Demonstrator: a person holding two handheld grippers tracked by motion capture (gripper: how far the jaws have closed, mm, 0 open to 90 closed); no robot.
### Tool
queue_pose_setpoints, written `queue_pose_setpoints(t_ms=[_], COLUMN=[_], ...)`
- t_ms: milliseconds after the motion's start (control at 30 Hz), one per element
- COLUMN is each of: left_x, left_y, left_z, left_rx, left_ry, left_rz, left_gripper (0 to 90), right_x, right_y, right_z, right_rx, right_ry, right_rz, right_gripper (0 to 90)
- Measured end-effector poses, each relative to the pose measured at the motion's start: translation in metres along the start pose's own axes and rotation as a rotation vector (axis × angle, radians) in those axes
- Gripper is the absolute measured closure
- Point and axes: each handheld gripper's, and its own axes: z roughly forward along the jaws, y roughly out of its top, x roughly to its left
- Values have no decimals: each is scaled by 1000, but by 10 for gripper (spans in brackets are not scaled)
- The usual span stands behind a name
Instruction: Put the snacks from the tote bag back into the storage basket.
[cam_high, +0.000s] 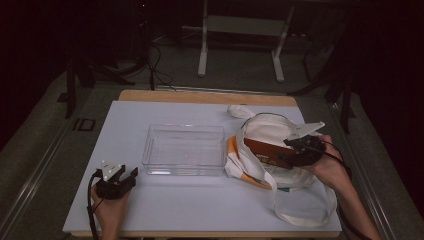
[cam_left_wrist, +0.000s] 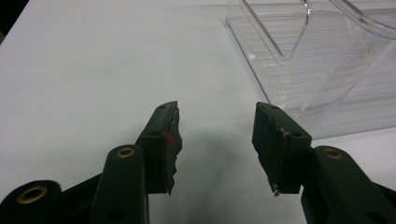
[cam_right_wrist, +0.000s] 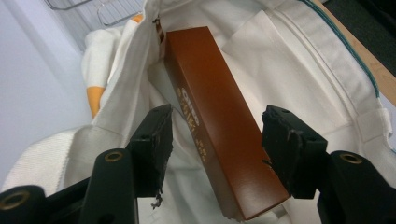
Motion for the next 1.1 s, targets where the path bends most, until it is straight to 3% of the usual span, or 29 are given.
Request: queue_pose_setpoints(t_ms=[1100], left_x=[-1], left_y=[0], left_z=[0], left_rx=[0], left_ry=[-1], left_rz=[14], left_gripper=[534], right_x=[-20], right_y=[-7], right_z=[17], right_rx=[115], right_ry=[31], right_rz=[-13], right_gripper=[433])
